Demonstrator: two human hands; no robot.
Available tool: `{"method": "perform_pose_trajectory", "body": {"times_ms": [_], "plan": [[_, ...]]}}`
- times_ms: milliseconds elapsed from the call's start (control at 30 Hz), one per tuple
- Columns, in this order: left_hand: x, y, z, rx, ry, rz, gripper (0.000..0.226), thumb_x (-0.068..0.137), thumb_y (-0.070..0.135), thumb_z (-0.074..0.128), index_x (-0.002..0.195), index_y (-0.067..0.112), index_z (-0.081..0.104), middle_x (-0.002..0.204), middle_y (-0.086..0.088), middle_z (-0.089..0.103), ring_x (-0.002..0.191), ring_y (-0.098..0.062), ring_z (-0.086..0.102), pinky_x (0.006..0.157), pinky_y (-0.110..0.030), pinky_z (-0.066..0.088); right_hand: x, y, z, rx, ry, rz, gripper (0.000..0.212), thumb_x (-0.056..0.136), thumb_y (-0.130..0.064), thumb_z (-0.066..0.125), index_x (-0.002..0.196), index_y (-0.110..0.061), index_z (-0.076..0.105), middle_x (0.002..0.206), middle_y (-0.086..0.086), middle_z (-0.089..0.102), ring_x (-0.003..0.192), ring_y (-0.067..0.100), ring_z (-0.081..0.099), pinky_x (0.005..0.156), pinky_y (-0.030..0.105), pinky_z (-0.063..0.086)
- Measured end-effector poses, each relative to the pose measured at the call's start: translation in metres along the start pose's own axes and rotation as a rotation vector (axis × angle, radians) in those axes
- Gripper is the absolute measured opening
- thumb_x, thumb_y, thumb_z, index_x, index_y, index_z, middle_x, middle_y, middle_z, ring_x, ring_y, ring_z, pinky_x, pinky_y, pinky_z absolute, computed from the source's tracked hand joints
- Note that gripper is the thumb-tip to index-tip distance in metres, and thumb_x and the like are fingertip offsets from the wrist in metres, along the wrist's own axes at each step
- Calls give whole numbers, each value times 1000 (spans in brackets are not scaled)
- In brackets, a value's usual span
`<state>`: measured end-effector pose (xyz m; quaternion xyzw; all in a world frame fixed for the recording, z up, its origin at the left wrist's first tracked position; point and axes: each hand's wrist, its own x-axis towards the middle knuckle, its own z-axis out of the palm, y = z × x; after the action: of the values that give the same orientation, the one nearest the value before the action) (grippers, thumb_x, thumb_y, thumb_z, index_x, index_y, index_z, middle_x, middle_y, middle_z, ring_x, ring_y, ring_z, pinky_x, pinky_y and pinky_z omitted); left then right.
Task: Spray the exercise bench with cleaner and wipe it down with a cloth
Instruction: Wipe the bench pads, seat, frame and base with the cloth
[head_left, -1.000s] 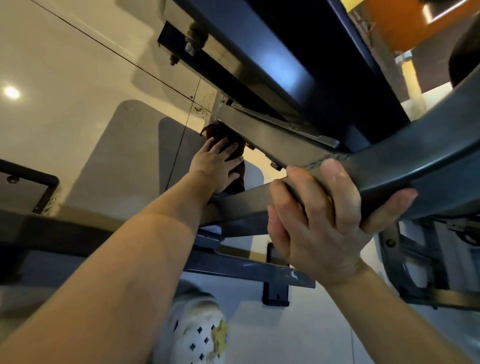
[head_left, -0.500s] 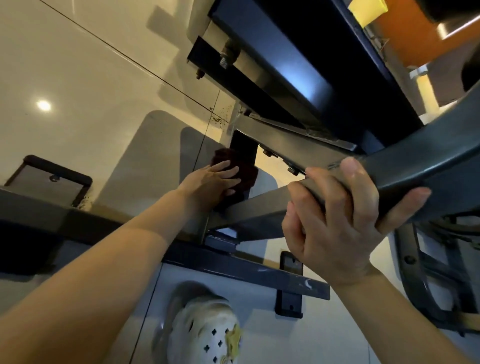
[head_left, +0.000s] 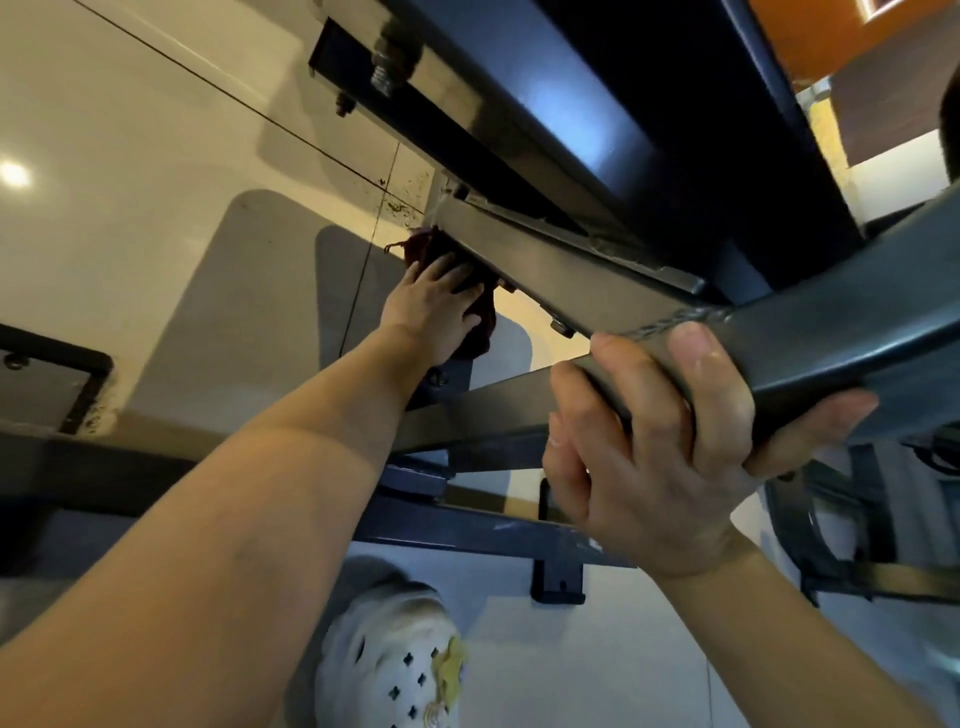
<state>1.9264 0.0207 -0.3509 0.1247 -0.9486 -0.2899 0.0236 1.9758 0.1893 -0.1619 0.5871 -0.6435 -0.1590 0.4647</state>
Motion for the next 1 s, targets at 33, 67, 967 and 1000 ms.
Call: {"method": "perform_pose_trajectory", "body": {"times_ms": [33, 67, 967, 1000], "plan": [[-2, 0, -1, -15, -7, -11, 49, 102, 38, 37, 150, 26, 33, 161, 0, 17, 149, -23, 6, 120, -44, 11, 0, -1, -2, 3, 8, -8, 24, 89, -31, 49, 106, -20, 62, 121, 2, 51, 133, 23, 27, 94, 53, 33], [-4, 0, -2, -38, -7, -27, 47, 103, 34, 38, 149, 25, 35, 161, 0, 17, 149, -23, 7, 120, -44, 14, 0, 0, -2, 9, 8, -15, 24, 91, -31, 48, 107, -20, 62, 122, 3, 51, 132, 23, 26, 92, 53, 34], [-44, 4, -16, 196, -163, 268, 50, 101, 39, 38, 150, 32, 27, 162, 2, 14, 149, -19, 7, 122, -40, 6, 2, -9, 5, -52, 79, 82, 22, 88, -25, 48, 96, -19, 68, 118, 6, 54, 131, 25, 29, 116, 52, 0], [-40, 2, -12, 214, -154, 214, 55, 100, 47, 35, 152, 33, 21, 163, 3, 8, 150, -20, 1, 122, -41, 2, 2, -9, 5, -42, 68, 75, 22, 90, -25, 47, 98, -18, 66, 119, 6, 53, 131, 25, 29, 113, 52, 5]]}}
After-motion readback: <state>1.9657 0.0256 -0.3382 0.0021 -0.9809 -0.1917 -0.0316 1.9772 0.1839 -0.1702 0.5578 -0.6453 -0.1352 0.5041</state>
